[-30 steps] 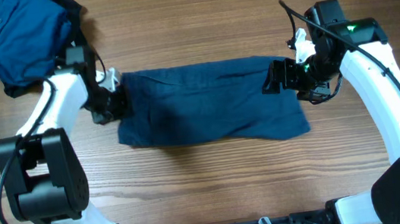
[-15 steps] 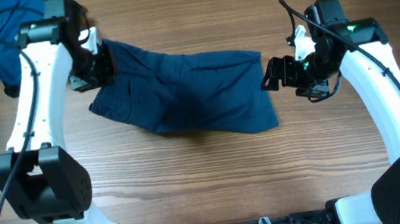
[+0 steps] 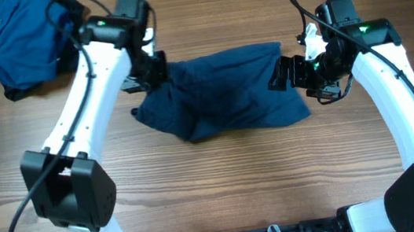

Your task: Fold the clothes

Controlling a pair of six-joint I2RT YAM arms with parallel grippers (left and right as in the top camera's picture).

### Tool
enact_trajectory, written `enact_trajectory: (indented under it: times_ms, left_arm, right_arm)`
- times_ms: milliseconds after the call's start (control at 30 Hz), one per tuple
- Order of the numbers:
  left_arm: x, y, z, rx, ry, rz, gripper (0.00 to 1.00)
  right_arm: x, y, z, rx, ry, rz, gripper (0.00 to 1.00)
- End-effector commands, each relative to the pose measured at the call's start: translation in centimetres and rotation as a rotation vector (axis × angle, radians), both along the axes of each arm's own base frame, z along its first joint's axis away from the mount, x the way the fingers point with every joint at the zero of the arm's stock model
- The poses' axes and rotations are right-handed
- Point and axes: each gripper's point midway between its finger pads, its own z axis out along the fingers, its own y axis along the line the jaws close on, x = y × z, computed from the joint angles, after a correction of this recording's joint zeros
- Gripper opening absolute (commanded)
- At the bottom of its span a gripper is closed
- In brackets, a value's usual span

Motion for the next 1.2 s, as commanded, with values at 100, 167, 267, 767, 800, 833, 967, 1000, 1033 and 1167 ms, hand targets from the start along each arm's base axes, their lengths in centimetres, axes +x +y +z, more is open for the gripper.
enact_trajectory:
  times_ms: [100,167,267,767,800,833,967,1000,1033,1167]
  left_arm:
    - [0.2,1.0,0.3,0.112,-0.030,0.084,0.04]
    - [0.1,2.1,0.3,0.122,-0.014,0.109,0.04]
    - [-0.2,5.6,1.0,0.134,0.011,0.185,0.04]
    - [0.6,16.2,7.3,0.203,-0.130,0.303,0.04]
    - [0.9,16.5,8.2,0.216,-0.156,0.309,0.04]
    - [1.3,16.6,9.3,0.221,-0.187,0.312,0.04]
    - [1.7,15.4,11.9,0.206,-0.250,0.286,0.04]
    - [1.7,15.1,11.9,0.205,-0.249,0.277,0.04]
    - [1.7,14.8,11.9,0.205,-0.246,0.269,0.04]
    - [1.8,13.4,11.1,0.205,-0.221,0.231,0.04]
  right_arm:
    - [-0.6,-1.8,0.0,-0.107,0.004,-0.034,0.99]
    - [-0.8,-2.1,-0.1,-0.122,0.011,-0.035,0.99]
    - [-0.8,-2.2,-0.2,-0.127,0.014,-0.035,0.99]
    - [-0.9,-2.0,-0.1,-0.119,0.017,-0.035,0.99]
    - [-1.0,-2.0,-0.1,-0.119,0.019,-0.035,0.99]
    - [-1.0,-2.0,-0.1,-0.119,0.019,-0.035,0.99]
    - [-0.4,-1.6,0.0,-0.093,-0.003,-0.031,1.00]
    - [-0.1,-1.2,0.2,-0.074,-0.017,-0.027,1.00]
    - [0.4,-0.8,0.4,-0.046,-0.038,-0.022,0.99]
    - [1.3,0.3,1.0,0.015,-0.080,-0.012,1.00]
